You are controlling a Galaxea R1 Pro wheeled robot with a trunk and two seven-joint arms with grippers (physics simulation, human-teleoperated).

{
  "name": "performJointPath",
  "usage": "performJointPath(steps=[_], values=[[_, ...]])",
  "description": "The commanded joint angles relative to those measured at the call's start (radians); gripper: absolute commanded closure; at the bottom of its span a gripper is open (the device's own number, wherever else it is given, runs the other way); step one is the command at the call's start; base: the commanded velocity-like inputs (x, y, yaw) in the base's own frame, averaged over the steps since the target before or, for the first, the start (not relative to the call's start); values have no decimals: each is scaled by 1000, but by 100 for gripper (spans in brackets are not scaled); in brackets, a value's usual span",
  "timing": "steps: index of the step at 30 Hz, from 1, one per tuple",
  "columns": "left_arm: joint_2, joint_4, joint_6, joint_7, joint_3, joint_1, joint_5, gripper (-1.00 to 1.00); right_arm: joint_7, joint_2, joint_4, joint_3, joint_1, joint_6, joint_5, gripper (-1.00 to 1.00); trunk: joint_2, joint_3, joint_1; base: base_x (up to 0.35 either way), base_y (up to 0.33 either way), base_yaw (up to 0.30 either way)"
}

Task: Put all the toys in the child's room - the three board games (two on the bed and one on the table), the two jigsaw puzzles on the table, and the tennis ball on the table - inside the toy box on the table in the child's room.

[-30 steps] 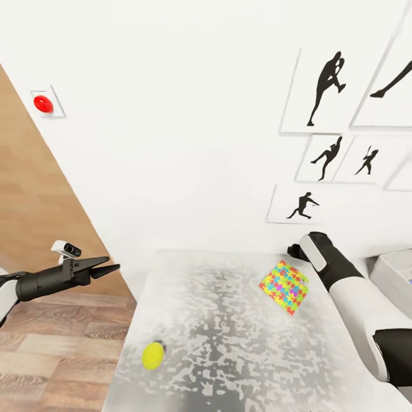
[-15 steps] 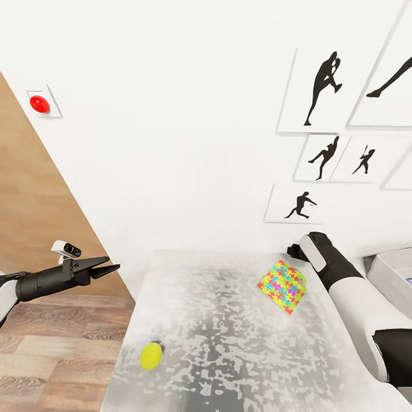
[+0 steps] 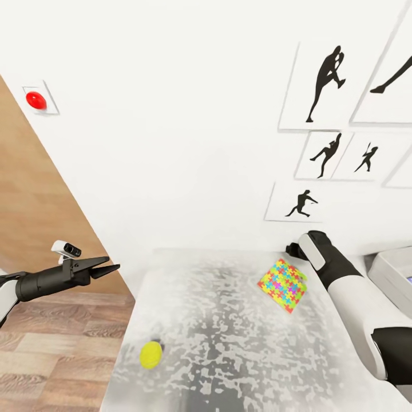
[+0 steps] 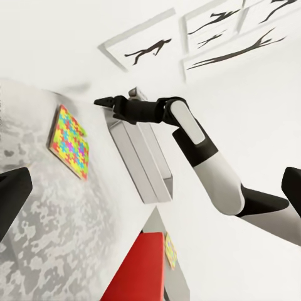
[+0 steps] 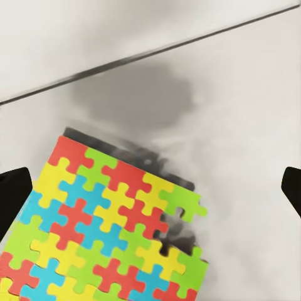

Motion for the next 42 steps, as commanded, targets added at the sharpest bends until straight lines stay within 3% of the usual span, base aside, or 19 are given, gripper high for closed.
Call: performJointPath(steps=[1, 11, 23, 32, 42], values=[[1, 0, 4, -2, -2, -1, 3, -100, -9, -1, -1, 6, -2, 2, -10, -100, -2, -4, 1, 0, 0, 0], [1, 0, 3, -2, -2, -1, 3, -100, -13, -1, 0, 6, -47, 3, -15, -100, -2, -20, 1, 0, 0, 0], [2, 0, 4, -3, -1, -1, 3, -100, -12, 6, 1, 6, -53, 0, -16, -100, -2, -40, 1, 0, 0, 0], [43, -2, 1, -4, -2, -1, 4, -100, -9, 18, 2, 7, -53, -5, -15, -100, -2, -54, 1, 0, 0, 0], [50, -2, 0, -4, -2, -1, 4, -100, -8, 27, 2, 6, -53, -7, -15, -100, -2, -71, 1, 0, 0, 0]])
